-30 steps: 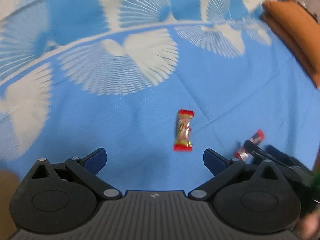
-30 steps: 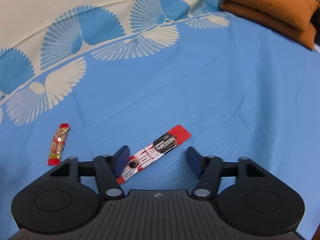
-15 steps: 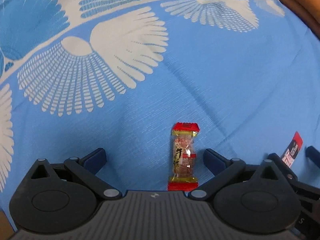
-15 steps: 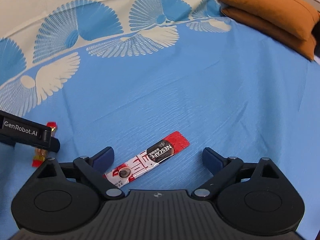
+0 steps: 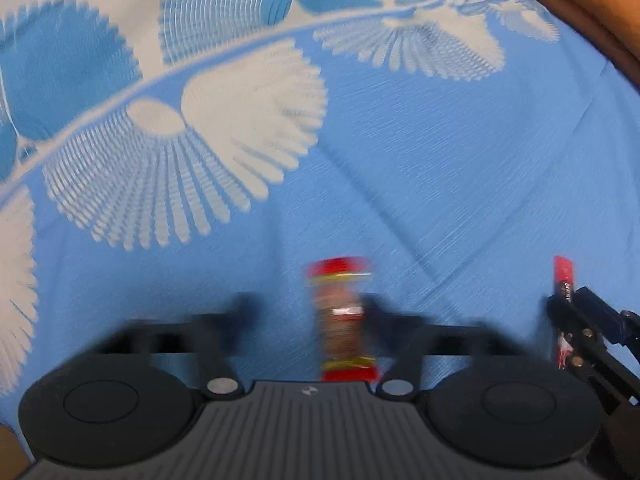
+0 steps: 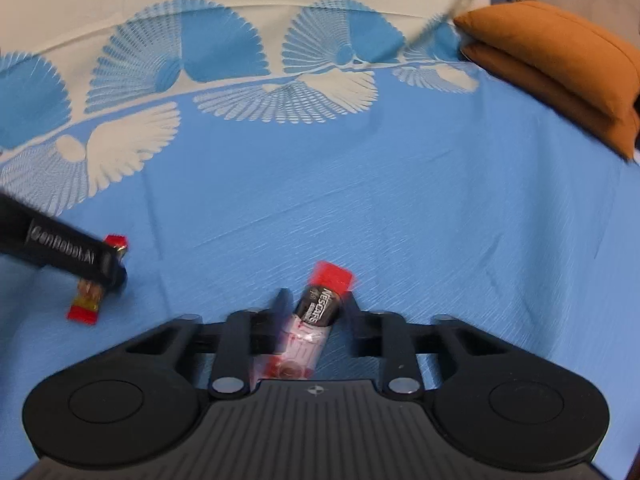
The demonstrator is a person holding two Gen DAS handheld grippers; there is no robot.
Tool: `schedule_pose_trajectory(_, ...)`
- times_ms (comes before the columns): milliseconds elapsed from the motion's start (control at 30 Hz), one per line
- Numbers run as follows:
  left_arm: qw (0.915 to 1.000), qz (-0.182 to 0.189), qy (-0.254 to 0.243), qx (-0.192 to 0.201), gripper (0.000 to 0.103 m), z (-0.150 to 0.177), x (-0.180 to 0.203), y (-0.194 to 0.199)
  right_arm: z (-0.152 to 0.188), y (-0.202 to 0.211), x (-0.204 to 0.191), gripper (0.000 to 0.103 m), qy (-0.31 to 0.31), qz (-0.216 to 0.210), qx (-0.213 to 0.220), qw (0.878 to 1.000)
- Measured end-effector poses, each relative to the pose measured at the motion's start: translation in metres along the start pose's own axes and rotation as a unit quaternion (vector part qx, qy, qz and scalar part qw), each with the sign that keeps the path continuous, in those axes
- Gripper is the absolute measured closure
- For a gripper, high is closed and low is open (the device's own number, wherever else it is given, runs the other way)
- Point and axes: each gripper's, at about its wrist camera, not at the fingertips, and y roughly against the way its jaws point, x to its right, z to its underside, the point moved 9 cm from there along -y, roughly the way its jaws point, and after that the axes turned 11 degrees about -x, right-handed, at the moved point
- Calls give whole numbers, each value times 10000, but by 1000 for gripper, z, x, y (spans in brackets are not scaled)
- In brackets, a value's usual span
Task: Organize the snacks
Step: 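Close the left gripper on the red candy while the right gripper grasps the Nescafe stick, then lift the red candy and Nescafe stick and carry both over the box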
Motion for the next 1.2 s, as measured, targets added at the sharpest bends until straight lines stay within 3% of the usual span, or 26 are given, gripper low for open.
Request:
schedule_pose_trajectory(200,9998,-22,185,79,84,14,-15,29,1,19,4,83,-282,-363,-71,9989)
schedule_pose_trajectory(467,9970,192,598,451,84,71,-55,135,5,114,-32,83,-239,-1022,314,9940)
schedule_pose_trajectory(700,9905,446,1000,830,84,144,-91,238,31,221,-105,83,339,-1868,559,9802)
schedule_pose_trajectory(900,9852,301,1364,993,84,221,-135,304,65,307,-168,82,916,-2575,640,9598)
schedule_pose_trajectory(1200,9723,-303,2141,889,84,342,-216,338,118,378,-245,82,1770,-3135,537,9314)
